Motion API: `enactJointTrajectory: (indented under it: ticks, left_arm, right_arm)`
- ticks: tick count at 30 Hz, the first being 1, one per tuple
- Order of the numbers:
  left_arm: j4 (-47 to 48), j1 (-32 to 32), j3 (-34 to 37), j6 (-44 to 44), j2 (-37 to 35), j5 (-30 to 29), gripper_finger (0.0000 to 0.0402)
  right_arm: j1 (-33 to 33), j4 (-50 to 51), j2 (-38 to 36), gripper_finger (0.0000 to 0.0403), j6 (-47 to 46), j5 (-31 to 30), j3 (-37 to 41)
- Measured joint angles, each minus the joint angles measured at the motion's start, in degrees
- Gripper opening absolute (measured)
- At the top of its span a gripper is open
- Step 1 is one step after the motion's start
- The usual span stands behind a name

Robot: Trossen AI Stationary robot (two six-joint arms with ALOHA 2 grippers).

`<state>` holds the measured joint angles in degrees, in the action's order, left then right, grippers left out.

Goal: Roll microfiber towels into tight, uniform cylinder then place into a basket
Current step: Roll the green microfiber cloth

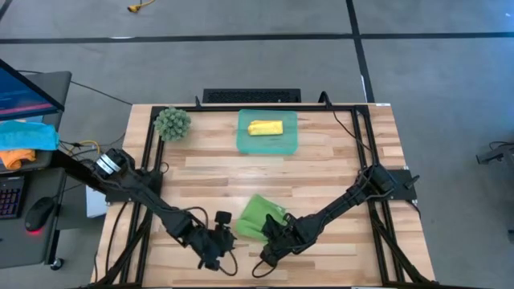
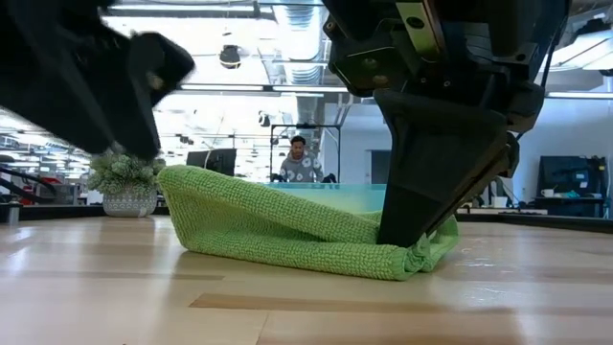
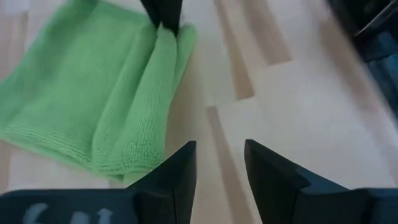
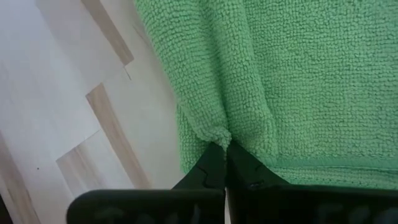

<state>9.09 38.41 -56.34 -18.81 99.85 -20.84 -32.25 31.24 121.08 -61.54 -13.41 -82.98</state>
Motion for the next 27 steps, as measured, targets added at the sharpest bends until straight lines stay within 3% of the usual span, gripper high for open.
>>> enactJointTrajectory:
  ticks: [20, 27]
  left_arm:
    - [0.33, -9.13, 0.1, 0.68, 1.6, 1.58, 0.0127]
    - [0.5, -12.46, 0.44, 0.14, 2.89, 4.78, 0.0127]
  right_arm:
    - [0.29, 0.06, 0.0, 0.0011, 0.0, 1.01, -0.04]
    - [0.89, -0.12, 0.0, 0.0017, -1.46, 1.6, -0.07]
